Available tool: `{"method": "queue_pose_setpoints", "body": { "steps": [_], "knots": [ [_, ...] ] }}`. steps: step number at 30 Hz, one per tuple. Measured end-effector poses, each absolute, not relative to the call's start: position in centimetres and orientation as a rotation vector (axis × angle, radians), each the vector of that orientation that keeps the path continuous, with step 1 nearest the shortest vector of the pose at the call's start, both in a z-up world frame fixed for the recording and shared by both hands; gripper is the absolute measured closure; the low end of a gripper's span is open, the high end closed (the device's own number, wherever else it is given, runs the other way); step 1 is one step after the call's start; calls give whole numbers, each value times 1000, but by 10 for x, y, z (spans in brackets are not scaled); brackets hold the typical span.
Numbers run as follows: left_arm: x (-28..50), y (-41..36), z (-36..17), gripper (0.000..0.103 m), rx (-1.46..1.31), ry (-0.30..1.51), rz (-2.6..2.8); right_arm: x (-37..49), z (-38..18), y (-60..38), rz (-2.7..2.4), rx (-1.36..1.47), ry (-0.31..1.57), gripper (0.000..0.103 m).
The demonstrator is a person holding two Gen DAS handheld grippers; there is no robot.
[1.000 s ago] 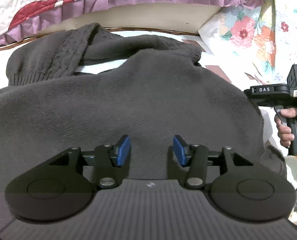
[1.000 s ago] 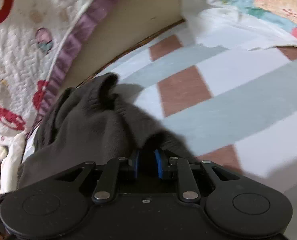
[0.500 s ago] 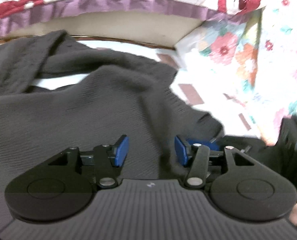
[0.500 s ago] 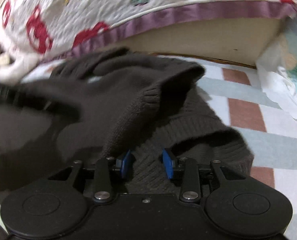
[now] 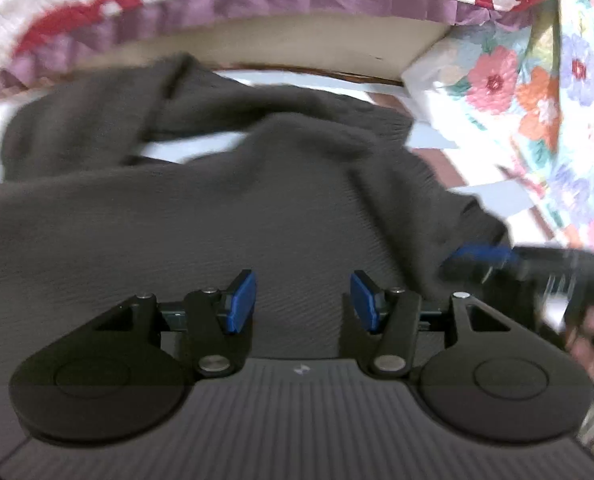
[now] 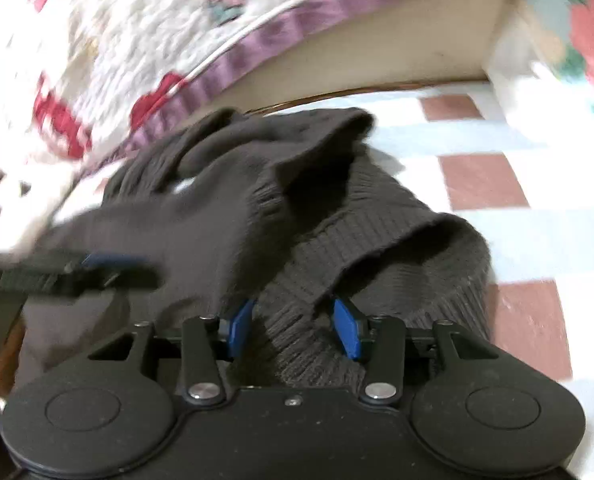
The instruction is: Fold clothes
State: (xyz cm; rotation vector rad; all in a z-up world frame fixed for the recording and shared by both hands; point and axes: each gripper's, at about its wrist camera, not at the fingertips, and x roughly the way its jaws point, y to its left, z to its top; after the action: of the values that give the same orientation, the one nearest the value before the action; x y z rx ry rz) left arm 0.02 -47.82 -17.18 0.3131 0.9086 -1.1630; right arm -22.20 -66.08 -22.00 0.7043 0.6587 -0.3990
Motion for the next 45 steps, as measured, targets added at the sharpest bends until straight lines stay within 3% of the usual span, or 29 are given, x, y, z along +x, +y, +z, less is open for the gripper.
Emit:
{"method": "queue_pose_setpoints", "body": {
  "steps": [3, 7, 8, 9, 10, 15, 23, 26, 28, 29, 45],
  "knots": [
    [11, -446, -162, 51, 372, 859, -1110, -227, -221, -673, -406, 798, 635, 41],
    [38, -403, -163, 51, 381, 867, -1004, -219, -231, -685, -445, 822, 592, 41],
    [44, -393, -164, 51, 379, 874, -975, -214, -233, -687, -453, 796, 587, 48],
    [51, -383, -166, 51, 377, 882, -946, -209, -234, -688, -456, 756, 588, 89],
    [55, -373, -168, 51, 371, 890, -922, -207, -231, -690, -461, 708, 573, 95],
    [65, -333, -171, 51, 330, 913, -876, -233, -179, -731, -573, 603, 368, 97],
    [58, -348, -190, 50, 319, 946, -924, -238, -203, -803, -622, 711, 523, 100],
    [48, -361, -200, 50, 339, 973, -948, -243, -213, -821, -630, 751, 576, 92],
    [44, -365, -204, 47, 350, 989, -960, -256, -215, -811, -627, 771, 574, 60],
    [44, -365, -205, 46, 349, 992, -960, -263, -216, -806, -625, 781, 573, 38],
    [27, -371, -201, 44, 311, 1034, -985, -335, -237, -724, -600, 862, 501, 36]
  ]
}}
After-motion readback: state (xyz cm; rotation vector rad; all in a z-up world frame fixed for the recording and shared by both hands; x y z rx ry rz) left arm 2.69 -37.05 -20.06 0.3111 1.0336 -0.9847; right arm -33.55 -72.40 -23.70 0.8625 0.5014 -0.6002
